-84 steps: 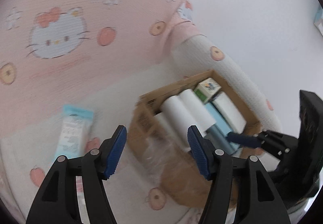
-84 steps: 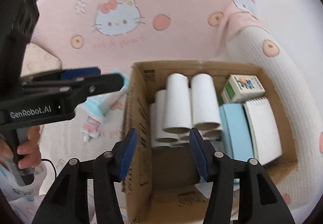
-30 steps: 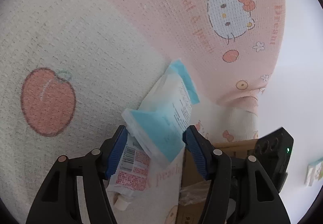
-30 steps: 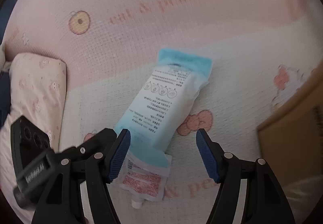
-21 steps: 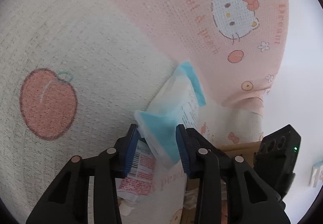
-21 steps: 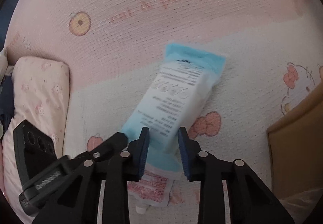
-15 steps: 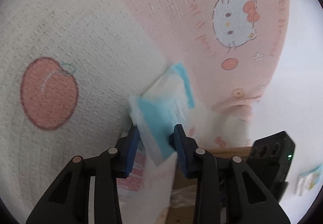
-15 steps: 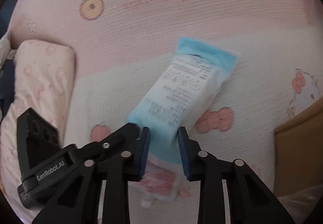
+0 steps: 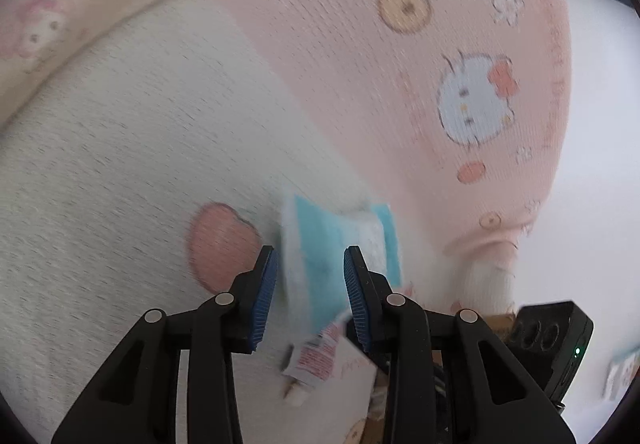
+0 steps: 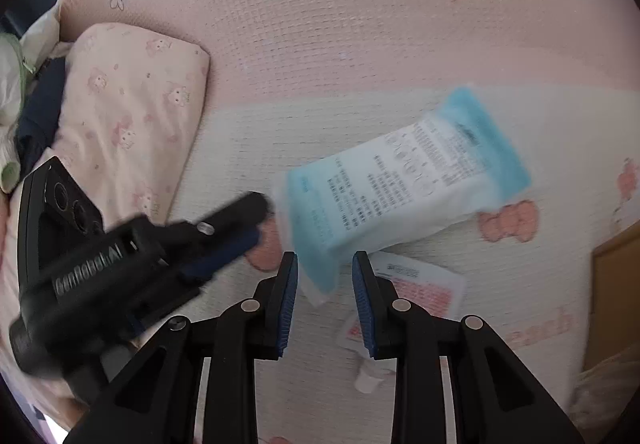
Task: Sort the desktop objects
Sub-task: 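Close the left gripper on the blue-and-white packet and lift it, then carry the held packet with the left gripper toward the cardboard box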
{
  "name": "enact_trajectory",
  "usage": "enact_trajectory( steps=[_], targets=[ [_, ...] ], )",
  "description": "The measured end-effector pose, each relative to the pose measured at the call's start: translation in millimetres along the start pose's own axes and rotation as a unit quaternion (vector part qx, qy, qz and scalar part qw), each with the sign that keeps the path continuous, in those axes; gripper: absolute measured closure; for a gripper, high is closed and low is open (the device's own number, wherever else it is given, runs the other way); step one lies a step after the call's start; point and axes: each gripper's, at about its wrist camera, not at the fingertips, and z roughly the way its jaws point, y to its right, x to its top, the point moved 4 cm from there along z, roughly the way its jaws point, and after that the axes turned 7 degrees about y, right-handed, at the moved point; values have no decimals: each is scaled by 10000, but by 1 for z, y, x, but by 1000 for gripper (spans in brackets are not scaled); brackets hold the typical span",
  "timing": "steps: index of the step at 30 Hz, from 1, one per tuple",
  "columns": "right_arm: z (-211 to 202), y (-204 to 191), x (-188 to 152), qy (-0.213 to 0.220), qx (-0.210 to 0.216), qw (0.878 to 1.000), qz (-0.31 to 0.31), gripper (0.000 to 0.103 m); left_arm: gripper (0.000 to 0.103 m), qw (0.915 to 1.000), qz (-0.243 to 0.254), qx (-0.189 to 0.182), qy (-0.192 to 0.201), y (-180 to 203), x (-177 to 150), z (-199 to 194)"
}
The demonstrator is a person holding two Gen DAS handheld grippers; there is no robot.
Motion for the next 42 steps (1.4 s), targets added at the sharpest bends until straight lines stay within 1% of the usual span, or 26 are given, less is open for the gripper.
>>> enact_trajectory(
  steps=[2, 3, 4, 5, 7, 8, 9, 10, 12, 14, 16, 19, 21, 22, 26, 28, 29, 31, 32, 34, 37, 38, 39, 40, 41, 42],
  targets=[
    [-7, 8, 2, 23, -69, 10000, -54, 77, 66, 10000, 24, 3, 40, -3, 4, -2],
    [-11, 13, 4, 53, -113, 9999, -64, 77, 63, 10000, 8, -3, 32, -3, 5, -2],
    [-15, 20, 8, 78, -172, 9998, -69, 77, 58, 10000, -22, -8, 16, -4, 6, -2],
    [-15, 25, 12, 99, -214, 9997, -47, 76, 50, 10000, -71, 17, -2, -6, 7, -2],
    [-17, 39, 22, 125, -374, 9992, 94, 65, 47, 9999, -112, 45, -13, -6, 7, 0],
    [-18, 47, 27, 147, -455, 9986, 208, 50, 47, 9999, -111, 55, -39, -3, 6, 5],
    [-17, 50, 32, 183, -488, 9982, 294, 42, 47, 9999, -105, 71, -72, -3, 5, 5],
    [-20, 56, 37, 273, -470, 9977, 407, 41, 46, 9998, -89, 99, -115, -3, 3, 7],
    [-20, 66, 45, 316, -380, 9973, 551, 40, 45, 9996, -88, 137, -225, -2, -1, 12],
    [-15, 76, 54, 263, -509, 9960, 692, 40, 44, 9993, -139, 132, -331, -2, -7, 15],
    [-9, 82, 63, 254, -490, 9954, 781, 40, 44, 9989, -144, 177, -421, -2, -10, 18],
    [3, 92, 75, 161, -656, 9943, 830, 40, 44, 9983, -29, 281, -515, 3, -16, 25],
    [11, 96, 80, 139, -657, 9939, 878, 40, 44, 9979, 67, 325, -558, 6, -18, 29],
    [15, 100, 82, 55, -672, 9932, 944, 40, 44, 9978, 105, 327, -570, 9, -18, 31],
    [29, 110, 85, -276, -575, 9930, 998, 40, 44, 9970, 276, 460, -552, 15, -15, 39],
    [37, 114, 84, -493, -289, 9926, 1073, 40, 44, 9969, 342, 442, -553, 18, -11, 43],
    [38, 117, 83, -546, -263, 9914, 1159, 40, 44, 9967, 382, 434, -576, 20, -9, 45],
    [37, 125, 82, -481, -425, 9903, 1232, 40, 45, 9958, 485, 469, -613, 21, -7, 47],
    [36, 128, 82, -459, -401, 9902, 1256, 40, 46, 9952, 555, 501, -635, 21, -6, 48],
    [35, 132, 77, -520, -178, 9881, 1434, 40, 48, 9945, 617, 460, -704, 22, -5, 49],
    [36, 136, 71, -555, 159, 9827, 1763, 40, 48, 9945, 576, 398, -777, 21, -5, 49],
    [36, 135, 68, -578, 323, 9816, 1792, 42, 48, 9945, 573, 381, -788, 21, -6, 47],
    [37, 132, 66, -625, 482, 9807, 1790, 47, 48, 9943, 611, 397, -779, 21, -6, 45],
    [38, 127, 64, -713, 534, 9817, 1685, 50, 48, 9937, 718, 461, -733, 22, -6, 42],
    [38, 122, 62, -762, 491, 9841, 1530, 56, 48, 9926, 830, 529, -709, 23, -6, 39],
    [36, 116, 61, -766, 458, 9869, 1342, 58, 48, 9918, 931, 570, -662, 23, -6, 37]
  ],
)
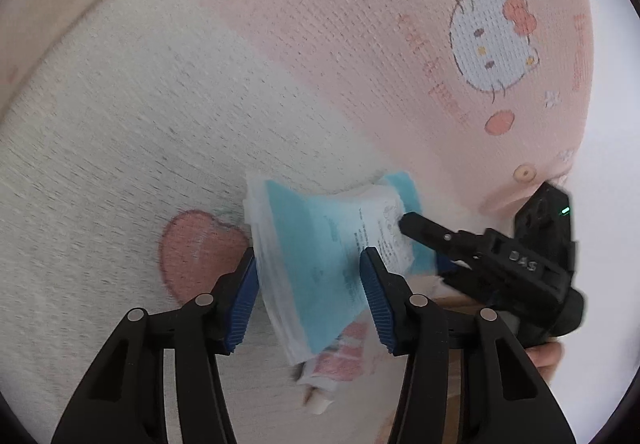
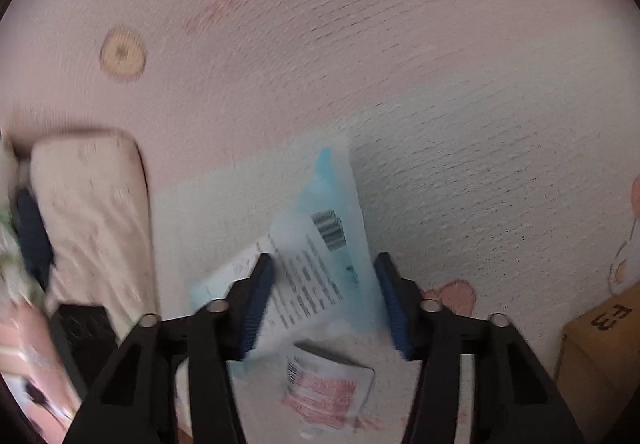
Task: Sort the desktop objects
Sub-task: 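Carry the held packet with the left gripper toward the cardboard box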
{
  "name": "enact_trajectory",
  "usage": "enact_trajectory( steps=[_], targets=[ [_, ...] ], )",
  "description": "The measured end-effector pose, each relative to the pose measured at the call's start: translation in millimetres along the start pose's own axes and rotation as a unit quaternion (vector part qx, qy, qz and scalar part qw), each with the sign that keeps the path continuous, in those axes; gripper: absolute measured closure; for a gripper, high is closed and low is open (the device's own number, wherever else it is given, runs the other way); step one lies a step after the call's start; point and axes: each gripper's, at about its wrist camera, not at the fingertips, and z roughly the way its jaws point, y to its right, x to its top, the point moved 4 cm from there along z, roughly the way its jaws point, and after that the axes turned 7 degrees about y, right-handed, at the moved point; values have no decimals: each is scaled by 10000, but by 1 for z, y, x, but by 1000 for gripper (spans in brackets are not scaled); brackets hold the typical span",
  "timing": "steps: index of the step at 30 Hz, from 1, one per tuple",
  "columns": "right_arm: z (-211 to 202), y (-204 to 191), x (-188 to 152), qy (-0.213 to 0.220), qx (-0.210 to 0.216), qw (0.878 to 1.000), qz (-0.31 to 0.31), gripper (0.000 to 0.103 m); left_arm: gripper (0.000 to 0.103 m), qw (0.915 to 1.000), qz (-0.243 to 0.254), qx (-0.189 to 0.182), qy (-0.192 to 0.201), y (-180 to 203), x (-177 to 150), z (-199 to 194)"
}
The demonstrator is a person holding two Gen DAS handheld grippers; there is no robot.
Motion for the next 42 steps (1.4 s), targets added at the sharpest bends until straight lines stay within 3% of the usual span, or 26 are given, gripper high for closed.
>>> enact_trajectory(
  steps=[2, 10, 18, 21, 27, 32, 34, 36, 42],
  targets=[
    [-3, -11, -5, -7, 70, 9998, -183, 64, 49, 9997, 216, 46, 106, 2, -2, -9],
    [-26, -55, -52, 96, 83, 9943, -1059, 64, 49, 9967, 795, 67, 129, -2, -16, -56],
    [-38, -73, -121, 157, 499, 9948, -871, 64, 49, 9972, 744, -4, -12, -29, -50, -94],
    [-35, -77, -141, 141, 500, 9955, -797, 64, 49, 9951, 973, 101, 108, -31, -53, -98],
    [-29, -71, -171, 44, 585, 9968, -548, 64, 48, 9914, 1251, 384, -47, -46, -55, -97],
    [-37, -61, -171, 249, 454, 9980, -372, 62, 45, 9938, 949, 549, 160, -64, -47, -104],
    [-40, -60, -166, 332, 492, 9977, -332, 55, 42, 9953, 784, 564, 95, -70, -45, -106],
    [-40, -60, -163, 366, 618, 9971, -266, 46, 41, 9963, 685, 508, 57, -74, -46, -108],
    [-27, -54, -165, 278, 776, 9966, -11, 45, 40, 9997, 152, 200, -81, -88, -51, -107]
  ],
)
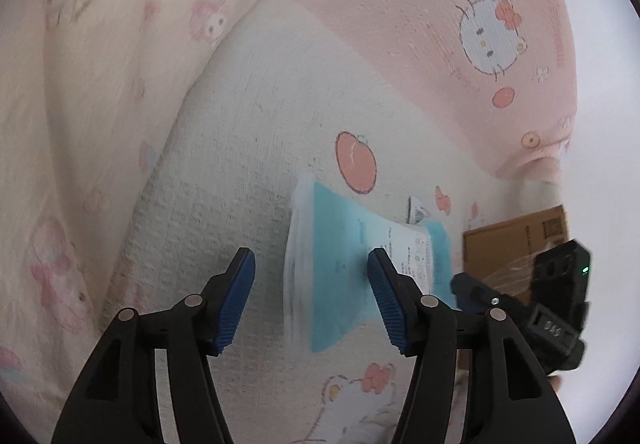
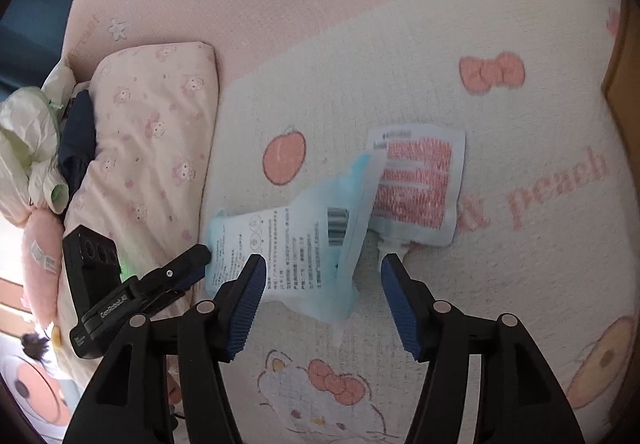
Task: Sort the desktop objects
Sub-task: 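Carry the held packet with the left gripper toward the cardboard box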
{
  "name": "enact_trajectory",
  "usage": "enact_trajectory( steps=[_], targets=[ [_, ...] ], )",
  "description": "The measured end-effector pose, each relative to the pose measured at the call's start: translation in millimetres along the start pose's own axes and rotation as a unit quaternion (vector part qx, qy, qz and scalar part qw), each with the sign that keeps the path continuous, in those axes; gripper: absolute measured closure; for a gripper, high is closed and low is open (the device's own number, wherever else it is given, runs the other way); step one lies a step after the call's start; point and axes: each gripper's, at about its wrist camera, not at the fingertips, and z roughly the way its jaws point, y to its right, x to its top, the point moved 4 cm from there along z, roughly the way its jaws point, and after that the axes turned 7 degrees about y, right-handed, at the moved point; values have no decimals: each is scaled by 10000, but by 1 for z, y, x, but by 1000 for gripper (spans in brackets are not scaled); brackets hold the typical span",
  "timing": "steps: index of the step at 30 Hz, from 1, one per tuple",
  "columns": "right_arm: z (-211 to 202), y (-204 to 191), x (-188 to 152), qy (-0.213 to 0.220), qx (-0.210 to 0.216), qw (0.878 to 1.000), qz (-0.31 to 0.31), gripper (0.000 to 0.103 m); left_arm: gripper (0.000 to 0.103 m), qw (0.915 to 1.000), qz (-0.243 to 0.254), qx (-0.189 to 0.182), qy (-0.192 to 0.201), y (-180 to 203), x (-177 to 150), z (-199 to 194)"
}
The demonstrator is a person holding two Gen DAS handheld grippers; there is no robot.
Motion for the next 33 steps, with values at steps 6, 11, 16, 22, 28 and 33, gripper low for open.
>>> enact_trajectory(
  steps=[6, 11, 16, 22, 28, 33],
  targets=[
    [8, 0, 5, 11, 256, 9993, 267, 45, 40, 10000, -70, -33, 14, 1, -2, 4],
    [21, 1, 9, -123, 273, 9987, 417, 46, 40, 9999, 77, -97, -66, 8, -3, 11],
    [30, -6, 3, -190, 72, 9998, 52, 52, 51, 9993, 235, -286, -1, 12, -4, 13],
    [27, -15, 2, -144, -23, 9995, -282, 59, 53, 9985, 549, -60, 20, 26, -6, 10],
    [5, -26, 5, 101, -39, 9988, -470, 59, 53, 9945, 1038, -26, 146, 58, 0, -8],
    [-33, -39, 18, 536, 66, 9967, -602, 59, 53, 9897, 1355, -192, 424, 97, 10, -35]
  ],
)
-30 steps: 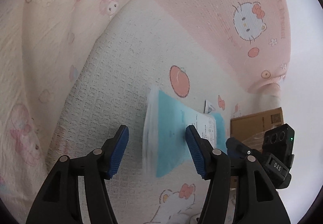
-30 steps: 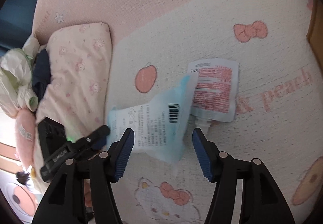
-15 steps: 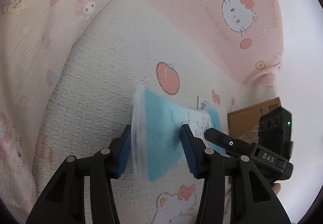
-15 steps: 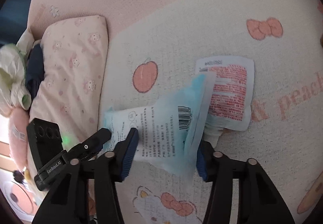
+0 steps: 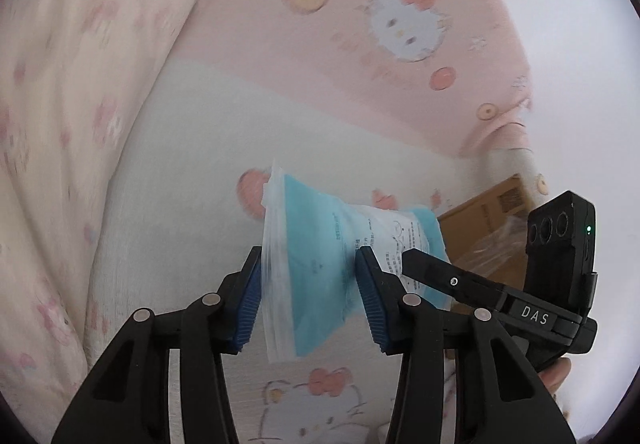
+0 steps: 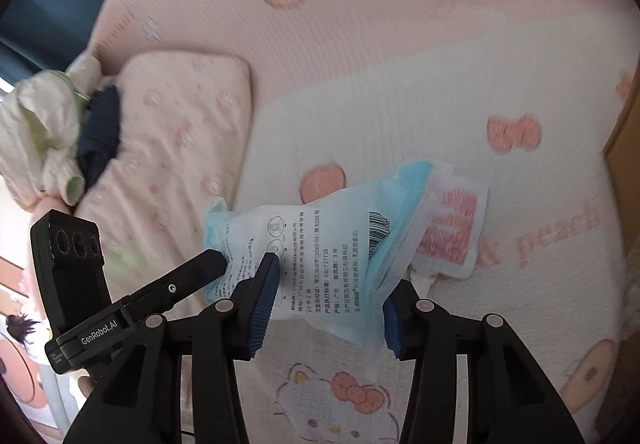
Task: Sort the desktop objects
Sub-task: 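Carry the held packet with the left gripper toward the cardboard box, then lower the packet into the box beside the paper rolls, open left gripper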
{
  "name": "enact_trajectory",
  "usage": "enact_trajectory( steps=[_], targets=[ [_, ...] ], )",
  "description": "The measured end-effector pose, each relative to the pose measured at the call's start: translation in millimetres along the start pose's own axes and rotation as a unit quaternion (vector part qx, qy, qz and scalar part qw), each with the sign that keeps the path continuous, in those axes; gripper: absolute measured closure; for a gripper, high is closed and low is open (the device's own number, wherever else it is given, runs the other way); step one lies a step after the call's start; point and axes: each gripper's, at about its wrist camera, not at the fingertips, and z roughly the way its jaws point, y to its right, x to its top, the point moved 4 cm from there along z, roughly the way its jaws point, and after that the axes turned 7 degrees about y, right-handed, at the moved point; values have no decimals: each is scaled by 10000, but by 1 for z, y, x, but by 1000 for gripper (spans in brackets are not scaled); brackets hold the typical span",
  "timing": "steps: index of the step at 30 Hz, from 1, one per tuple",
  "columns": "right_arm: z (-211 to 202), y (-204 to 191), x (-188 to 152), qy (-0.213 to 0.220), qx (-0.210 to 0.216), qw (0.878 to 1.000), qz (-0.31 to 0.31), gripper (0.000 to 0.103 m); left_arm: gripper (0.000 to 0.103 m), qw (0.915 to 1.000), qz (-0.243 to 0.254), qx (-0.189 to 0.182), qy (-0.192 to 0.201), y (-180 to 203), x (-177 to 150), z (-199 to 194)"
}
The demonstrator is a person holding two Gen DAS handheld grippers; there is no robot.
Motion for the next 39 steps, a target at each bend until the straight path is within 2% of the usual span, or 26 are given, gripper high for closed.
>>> enact_trajectory(
  steps=[8, 16, 26, 31, 35, 39],
  targets=[
    [-71, -23, 31, 782, 6, 9962, -373, 59, 53, 9979, 451, -275, 382, 65, 33, -34],
    [-144, -17, 47, 1367, -69, 9899, -376, 58, 53, 9908, 1131, -518, 533, 142, 36, -42],
    [-228, 43, 46, 1774, -580, 9824, 70, 58, 53, 9826, 1585, -962, 143, 240, 4, -2],
    [-258, 69, 42, 1887, -776, 9787, 245, 58, 53, 9782, 1762, -1097, 16, 271, -6, 11],
    [-273, 81, 42, 1840, -973, 9776, 304, 58, 53, 9776, 1745, -1157, -216, 291, -14, 25],
    [-286, 106, 41, 1556, -906, 9814, 663, 58, 52, 9737, 1862, -1192, -547, 310, -28, 37]
  ],
)
